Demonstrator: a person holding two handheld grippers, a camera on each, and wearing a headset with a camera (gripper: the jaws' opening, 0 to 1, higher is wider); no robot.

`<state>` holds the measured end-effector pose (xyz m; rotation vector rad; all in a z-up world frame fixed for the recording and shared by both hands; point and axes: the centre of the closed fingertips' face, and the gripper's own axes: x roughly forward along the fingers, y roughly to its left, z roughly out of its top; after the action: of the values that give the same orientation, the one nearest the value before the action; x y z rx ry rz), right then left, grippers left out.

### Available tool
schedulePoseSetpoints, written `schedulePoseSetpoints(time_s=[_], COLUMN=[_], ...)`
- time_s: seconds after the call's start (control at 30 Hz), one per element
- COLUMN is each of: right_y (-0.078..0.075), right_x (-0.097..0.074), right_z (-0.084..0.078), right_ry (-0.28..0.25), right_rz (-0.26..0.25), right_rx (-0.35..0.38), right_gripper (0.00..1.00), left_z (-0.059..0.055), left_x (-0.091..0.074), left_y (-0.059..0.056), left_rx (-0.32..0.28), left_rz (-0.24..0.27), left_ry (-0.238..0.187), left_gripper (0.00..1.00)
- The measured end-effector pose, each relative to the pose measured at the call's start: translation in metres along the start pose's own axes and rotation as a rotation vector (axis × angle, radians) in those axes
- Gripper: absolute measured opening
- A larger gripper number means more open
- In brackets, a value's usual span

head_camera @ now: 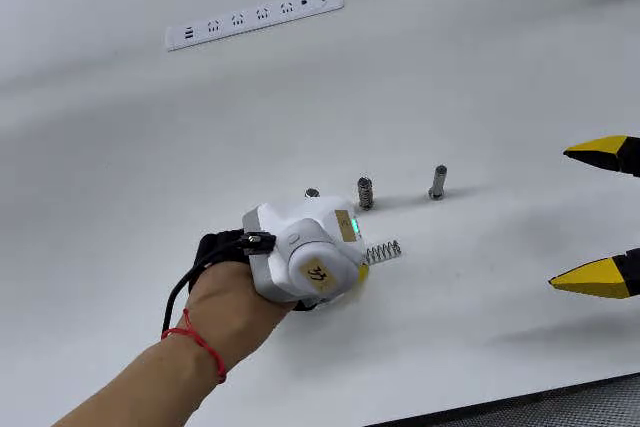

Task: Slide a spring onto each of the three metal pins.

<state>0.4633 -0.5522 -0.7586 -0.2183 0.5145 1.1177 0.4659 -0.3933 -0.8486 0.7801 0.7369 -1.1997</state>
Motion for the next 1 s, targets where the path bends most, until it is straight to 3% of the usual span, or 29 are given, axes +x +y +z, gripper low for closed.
schedulePoseSetpoints(time_s=[0.3, 1.0], right_y=[0.002, 0.008], right_x=[0.0, 0.004], right_z=[-0.001, 0.005], right_ry=[0.002, 0.006], right_rz=[-0.003, 0.008], right_rx=[0.002, -0.004], right_gripper=[0.84, 0.83], left_z=[0.001, 0.012], left_x=[0.0, -0.01], left_y=[-0.005, -0.013], left_rx=[-0.024, -0.108], left_rz=[-0.02, -0.03], left_ry=[-0.005, -0.085], left_gripper=[0.11, 0.11])
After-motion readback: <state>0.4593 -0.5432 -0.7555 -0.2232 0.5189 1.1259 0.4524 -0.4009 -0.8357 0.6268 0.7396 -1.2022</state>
